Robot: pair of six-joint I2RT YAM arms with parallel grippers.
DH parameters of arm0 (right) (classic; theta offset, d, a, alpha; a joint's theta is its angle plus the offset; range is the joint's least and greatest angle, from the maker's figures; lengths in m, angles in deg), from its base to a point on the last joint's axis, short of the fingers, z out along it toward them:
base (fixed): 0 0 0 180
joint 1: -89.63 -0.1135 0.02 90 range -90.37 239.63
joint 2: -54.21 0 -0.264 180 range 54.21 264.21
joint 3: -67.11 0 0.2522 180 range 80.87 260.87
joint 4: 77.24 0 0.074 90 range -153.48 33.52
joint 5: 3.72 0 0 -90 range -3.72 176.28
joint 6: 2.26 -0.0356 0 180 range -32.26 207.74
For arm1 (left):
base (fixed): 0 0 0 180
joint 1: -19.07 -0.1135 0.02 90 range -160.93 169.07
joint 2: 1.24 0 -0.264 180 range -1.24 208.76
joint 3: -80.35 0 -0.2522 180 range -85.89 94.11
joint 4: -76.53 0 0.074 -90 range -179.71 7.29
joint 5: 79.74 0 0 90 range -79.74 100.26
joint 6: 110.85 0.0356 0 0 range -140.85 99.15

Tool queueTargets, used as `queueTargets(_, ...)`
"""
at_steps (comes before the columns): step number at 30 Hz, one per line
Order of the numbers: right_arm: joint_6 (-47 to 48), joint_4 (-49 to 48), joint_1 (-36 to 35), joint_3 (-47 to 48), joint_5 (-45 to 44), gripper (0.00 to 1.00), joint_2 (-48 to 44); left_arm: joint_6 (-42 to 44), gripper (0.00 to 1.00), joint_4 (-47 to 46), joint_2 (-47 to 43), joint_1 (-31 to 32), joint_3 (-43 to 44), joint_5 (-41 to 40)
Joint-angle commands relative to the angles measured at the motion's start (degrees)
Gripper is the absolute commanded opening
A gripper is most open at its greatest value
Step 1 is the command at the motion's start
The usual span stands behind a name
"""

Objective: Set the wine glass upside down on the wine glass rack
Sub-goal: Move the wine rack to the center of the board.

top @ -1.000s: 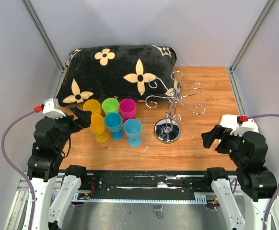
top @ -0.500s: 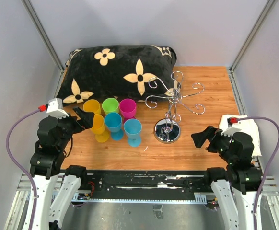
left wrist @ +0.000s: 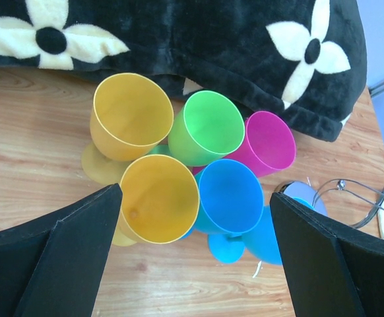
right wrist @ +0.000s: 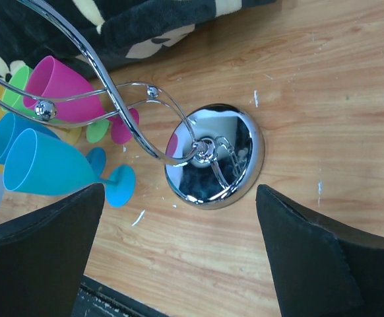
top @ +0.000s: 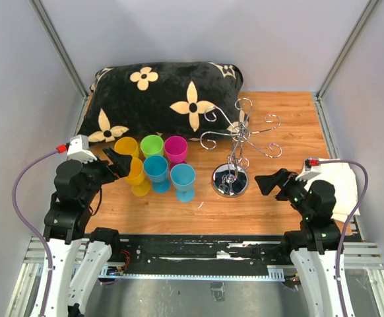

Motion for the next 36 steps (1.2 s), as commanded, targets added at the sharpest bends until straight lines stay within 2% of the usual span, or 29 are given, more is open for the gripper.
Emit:
queueTargets(1, -1.71, -13.38, -1.99, -3.95, 1.41, 0.99, -0.59, -0.03, 1.0, -2.56, 0.54, -0.64, -0.54, 1.1)
queueTargets(5, -1.22, -17.66, -7.99, -5.41, -2.76, 0.98, 2.14, -0.27, 1.0, -2.7, 0.36, -0.64, -0.68, 0.79)
queueTargets(11, 4.67, -27.05, -25.86, -8.46, -20.08, 0.99, 6.63, -0.06, 1.0, -2.83, 0.7, -0.64, -0.68, 0.92)
queueTargets(14, 9.22, -34.13, -30.87, -11.66, -25.85, 0.99, 7.15, -0.11, 1.0, -2.87, 0.71, -0.64, -0.75, 1.0)
queueTargets(22, 16.19, -57.19, -33.93, -18.26, -28.55, 1.0, 17.05, -0.04, 1.0, -3.29, 1.26, -0.64, -0.95, 1.2)
queueTargets(26, 19.38, -69.99, -34.34, -20.67, -29.18, 0.92, 22.19, 0.05, 1.0, -3.29, 1.34, -0.64, -0.94, 1.38)
queueTargets(36, 25.1, -85.18, -34.43, -19.24, -28.73, 0.75, 35.36, 0.21, 1.0, -3.54, 2.02, -0.64, -0.99, 2.18)
